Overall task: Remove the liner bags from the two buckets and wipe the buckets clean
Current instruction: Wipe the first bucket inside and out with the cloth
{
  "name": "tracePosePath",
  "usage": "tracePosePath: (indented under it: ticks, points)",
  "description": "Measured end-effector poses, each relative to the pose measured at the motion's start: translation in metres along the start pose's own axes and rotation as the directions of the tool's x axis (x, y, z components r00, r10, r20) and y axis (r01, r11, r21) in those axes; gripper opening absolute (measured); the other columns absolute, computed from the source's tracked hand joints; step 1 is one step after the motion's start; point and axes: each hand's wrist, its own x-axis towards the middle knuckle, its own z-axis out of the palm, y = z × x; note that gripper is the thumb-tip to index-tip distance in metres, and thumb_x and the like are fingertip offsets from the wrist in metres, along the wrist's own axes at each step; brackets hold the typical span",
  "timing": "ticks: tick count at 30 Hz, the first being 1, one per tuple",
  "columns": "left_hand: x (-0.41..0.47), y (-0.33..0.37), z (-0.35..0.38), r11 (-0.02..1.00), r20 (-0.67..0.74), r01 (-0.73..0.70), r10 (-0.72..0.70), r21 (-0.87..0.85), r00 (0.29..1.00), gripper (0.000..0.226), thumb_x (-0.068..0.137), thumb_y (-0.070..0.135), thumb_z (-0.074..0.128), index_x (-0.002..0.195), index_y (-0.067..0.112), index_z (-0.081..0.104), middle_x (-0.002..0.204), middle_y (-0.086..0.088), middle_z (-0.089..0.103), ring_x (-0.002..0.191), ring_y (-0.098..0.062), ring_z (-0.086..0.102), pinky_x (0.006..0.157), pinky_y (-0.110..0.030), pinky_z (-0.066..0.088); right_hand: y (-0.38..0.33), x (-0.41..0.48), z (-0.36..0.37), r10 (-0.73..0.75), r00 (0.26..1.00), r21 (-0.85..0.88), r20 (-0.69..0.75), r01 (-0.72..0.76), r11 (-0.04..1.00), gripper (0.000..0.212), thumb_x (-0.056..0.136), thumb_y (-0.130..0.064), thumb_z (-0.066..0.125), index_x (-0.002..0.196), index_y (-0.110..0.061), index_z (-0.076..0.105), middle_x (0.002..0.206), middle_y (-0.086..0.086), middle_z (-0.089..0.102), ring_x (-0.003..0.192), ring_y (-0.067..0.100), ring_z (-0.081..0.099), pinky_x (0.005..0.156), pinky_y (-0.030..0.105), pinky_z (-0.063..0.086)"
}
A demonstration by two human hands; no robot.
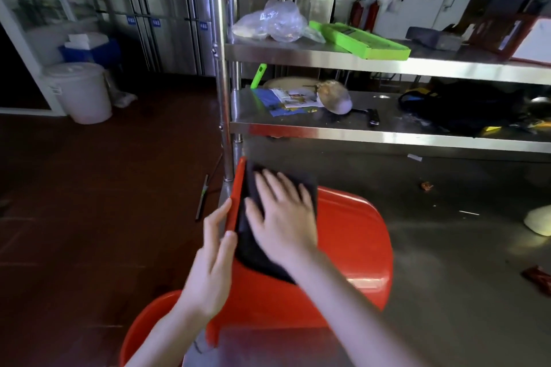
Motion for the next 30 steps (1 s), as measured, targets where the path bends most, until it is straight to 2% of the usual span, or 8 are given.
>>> tracePosePath:
  ticks: [2,6,10,13,15,20,25,30]
  points:
    - [0.025,0.007,-0.008,0.992,-0.025,0.080,-0.083,-0.100,0.996,0.025,0.104,0.024,0.040,0.123,0.040,0.046,0.104,0.028,0.064,0.093,0.015,0.060,0.074,-0.004,0.045,-0.011,-0.019,0.002,-0.062,0.996,-0.012,-0.064,0.062,0.998,0.057,0.097,-0.051,0.030,0.145,-0.023,0.043,0.152,-0.003,0.041,0.141,0.022,0.034,0.114,0.049,0.027]
    - [0.106,0.024,0.001,0.942,-0.069,0.334,-0.331,0.029,0.941,0.033,0.098,0.038,0.047,0.130,0.030,0.047,0.121,-0.002,0.060,0.102,-0.011,0.058,0.087,-0.026,0.043,-0.005,-0.050,0.009,-0.135,0.986,0.018,-0.099,0.137,0.990,0.058,0.095,-0.050,0.035,0.148,-0.025,0.038,0.155,-0.003,0.035,0.146,0.021,0.026,0.116,0.051,0.024]
    - [0.107,0.036,0.039,0.922,-0.134,0.254,-0.224,0.292,0.965,0.047,0.102,0.039,0.036,0.146,0.022,0.035,0.132,-0.017,0.058,0.119,-0.033,0.055,0.099,-0.036,0.042,0.039,-0.055,0.010,-0.116,0.988,0.036,-0.099,0.120,0.992,0.063,0.092,-0.056,0.040,0.149,-0.033,0.032,0.157,-0.006,0.030,0.147,0.017,0.022,0.119,0.044,0.020]
    - [0.075,0.027,0.041,0.953,-0.094,0.056,-0.029,0.299,0.995,0.046,0.102,0.039,0.035,0.148,0.033,0.030,0.089,-0.006,0.072,0.077,-0.023,0.068,0.071,-0.033,0.055,0.093,-0.057,0.010,0.055,0.992,-0.015,-0.114,-0.057,0.998,0.062,0.093,-0.057,0.033,0.148,-0.029,0.037,0.156,-0.004,0.033,0.146,0.019,0.027,0.117,0.044,0.025]
    - [0.051,0.015,0.034,0.965,-0.026,-0.068,0.077,0.254,0.997,0.047,0.100,0.038,0.036,0.147,0.040,0.027,0.053,0.006,0.056,0.042,-0.006,0.049,0.043,-0.023,0.041,0.132,-0.052,0.007,0.273,0.954,-0.004,-0.122,-0.275,0.961,0.063,0.093,-0.057,0.029,0.146,-0.025,0.042,0.154,0.001,0.037,0.143,0.023,0.033,0.114,0.047,0.029]
    - [0.022,-0.002,0.032,0.987,0.001,-0.096,0.097,0.132,0.995,0.054,0.092,0.051,0.030,0.145,0.051,0.022,0.048,0.003,0.043,0.038,-0.007,0.034,0.037,-0.025,0.030,0.160,-0.007,-0.002,0.637,0.760,0.098,0.130,-0.649,0.755,0.061,0.096,-0.060,0.024,0.149,-0.031,0.030,0.158,-0.004,0.027,0.145,0.023,0.023,0.116,0.045,0.022]
    - [0.037,-0.004,0.032,0.969,-0.036,-0.133,0.143,0.207,0.989,0.051,0.093,0.051,0.029,0.144,0.050,0.028,0.058,0.002,0.059,0.038,-0.010,0.045,0.042,-0.018,0.032,0.052,0.005,0.012,0.143,0.990,-0.039,-0.011,-0.144,0.989,0.060,0.096,-0.057,0.025,0.147,-0.030,0.035,0.155,-0.008,0.033,0.144,0.019,0.027,0.116,0.047,0.020]
    - [0.027,-0.011,0.022,0.981,-0.016,-0.131,0.134,0.144,0.991,0.050,0.096,0.064,0.025,0.144,0.053,0.026,0.069,0.005,0.066,0.046,-0.012,0.057,0.044,-0.020,0.042,0.050,-0.019,0.015,-0.218,0.976,-0.026,-0.008,0.218,0.976,0.061,0.097,-0.060,0.027,0.151,-0.033,0.027,0.160,-0.009,0.023,0.148,0.016,0.017,0.119,0.046,0.019]
